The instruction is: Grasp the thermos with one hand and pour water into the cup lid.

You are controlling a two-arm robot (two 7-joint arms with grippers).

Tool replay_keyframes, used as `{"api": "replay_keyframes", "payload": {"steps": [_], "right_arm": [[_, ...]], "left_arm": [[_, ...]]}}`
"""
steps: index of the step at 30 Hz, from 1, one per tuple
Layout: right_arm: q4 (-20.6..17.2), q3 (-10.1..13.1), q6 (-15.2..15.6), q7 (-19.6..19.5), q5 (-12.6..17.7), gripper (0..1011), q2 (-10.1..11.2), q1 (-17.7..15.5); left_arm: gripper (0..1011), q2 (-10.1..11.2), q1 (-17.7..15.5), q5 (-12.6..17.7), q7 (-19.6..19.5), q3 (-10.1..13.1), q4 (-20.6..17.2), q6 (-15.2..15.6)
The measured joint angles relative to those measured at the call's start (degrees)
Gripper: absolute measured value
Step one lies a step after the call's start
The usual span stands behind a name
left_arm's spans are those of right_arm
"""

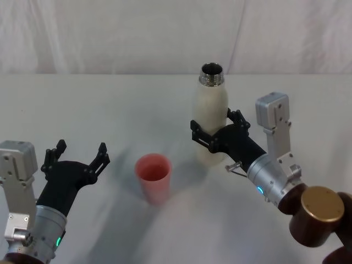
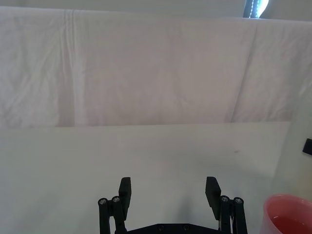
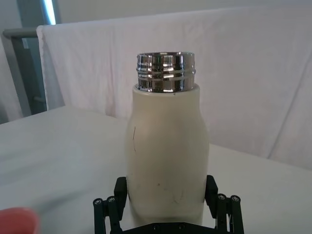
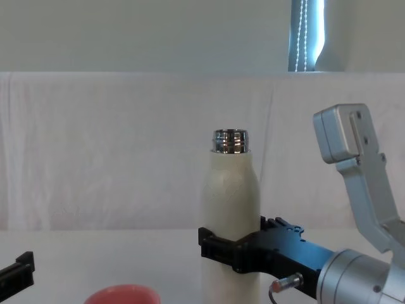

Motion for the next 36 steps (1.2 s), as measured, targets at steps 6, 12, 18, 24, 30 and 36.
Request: {"api": "replay_keyframes", "payload": {"steps": [6,12,18,24,30,36], "right_arm": [[-3.7,-0.4,0.0,-0.3,-1.1,1001,1.2,-2.7],[-6.3,-0.5,-0.2,-0.2,-1.7,1002,2.4,-4.9],[-8.1,-0.1,-0.5,-0.2,-1.8,1002,3.3,-7.1],[-9.9,1.0,-1.1,-0.5,-1.6,1001,4.1,-9.3],[-12.5,1.9,-1.6,-1.8,-2.5,1001,5.0,-11.8],[-15.0,2.9,-2.0,-3.6,-4.7,1001,5.7,-14.5]], "left_arm": [[1001,0.0,0.0,0.0,0.0,0.0,0.0,0.0],[1001,0.0,0.0,0.0,0.0,0.0,0.0,0.0],[1001,0.0,0.0,0.0,0.0,0.0,0.0,0.0],[1001,0.0,0.0,0.0,0.0,0.0,0.0,0.0],[1001,0.0,0.0,0.0,0.0,0.0,0.0,0.0],[1001,0.0,0.0,0.0,0.0,0.0,0.0,0.0]]}}
